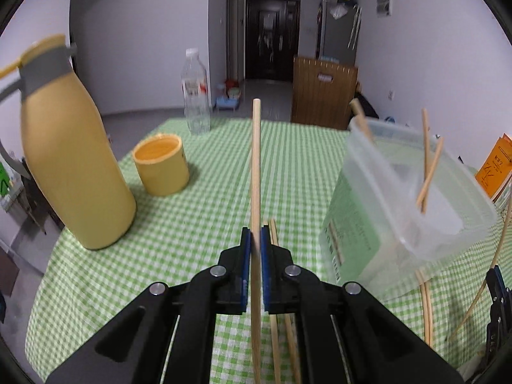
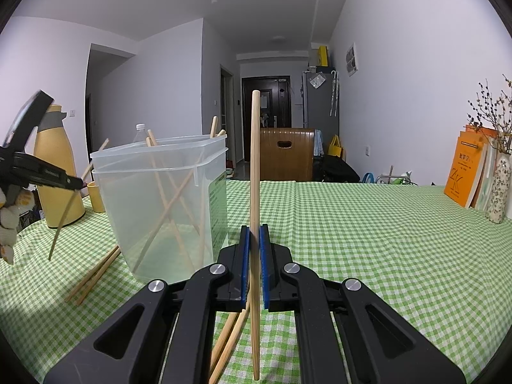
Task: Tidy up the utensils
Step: 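Lift the chopstick with the left tool while the right tool holds its chopstick upright, then carry both chopsticks upright over the clear plastic box with both tools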
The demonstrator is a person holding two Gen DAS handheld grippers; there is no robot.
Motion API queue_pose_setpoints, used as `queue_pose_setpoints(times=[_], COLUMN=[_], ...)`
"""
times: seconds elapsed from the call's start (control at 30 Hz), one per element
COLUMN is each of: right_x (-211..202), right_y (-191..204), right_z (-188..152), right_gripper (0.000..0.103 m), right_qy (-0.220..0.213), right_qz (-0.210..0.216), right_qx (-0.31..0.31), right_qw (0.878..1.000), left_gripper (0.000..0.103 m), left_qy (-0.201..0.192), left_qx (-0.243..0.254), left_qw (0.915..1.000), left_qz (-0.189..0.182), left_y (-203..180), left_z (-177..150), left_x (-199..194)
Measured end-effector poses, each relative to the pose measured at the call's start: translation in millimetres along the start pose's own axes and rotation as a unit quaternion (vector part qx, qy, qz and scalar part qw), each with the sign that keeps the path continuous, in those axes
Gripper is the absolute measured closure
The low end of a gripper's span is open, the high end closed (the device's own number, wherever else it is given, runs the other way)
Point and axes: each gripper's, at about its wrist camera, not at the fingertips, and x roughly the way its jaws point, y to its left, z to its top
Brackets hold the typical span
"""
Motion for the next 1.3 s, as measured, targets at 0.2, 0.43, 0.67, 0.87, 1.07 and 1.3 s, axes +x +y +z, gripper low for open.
queue_pose_setpoints(times=[0.2,0.43,0.67,0.87,1.07,1.3], right_x=[2,3,-11,-24,-30,-35], right_y=[2,5,10,14,22,20], right_z=[-1,-1,15,36,55,82], right_gripper=[0.096,0.096,0.096,0.096,0.096,0.096], right_qy=[0.002,0.007,-0.016,-0.037,-0.057,-0.08], right_qz=[-0.003,-0.012,-0.011,-0.002,-0.002,0.007], right_qx=[-0.005,-0.006,-0.007,-0.008,-0.029,-0.019], right_qw=[1.0,1.0,1.0,0.999,0.998,0.997], left_gripper=[0.099,0.099,0.099,0.099,0.099,0.099], left_qy=[-0.053,-0.095,-0.115,-0.125,-0.14,-0.156], left_qx=[-0.001,0.003,-0.002,-0.001,-0.005,-0.019], left_qw=[0.9986,0.9954,0.9929,0.9911,0.988,0.9835], left_qz=[-0.007,-0.013,-0.028,-0.044,-0.065,-0.089], left_y=[-7,-11,-11,-14,-20,-25], left_z=[4,5,5,10,12,15], left_x=[-23,-53,-72,-82,-93,-105])
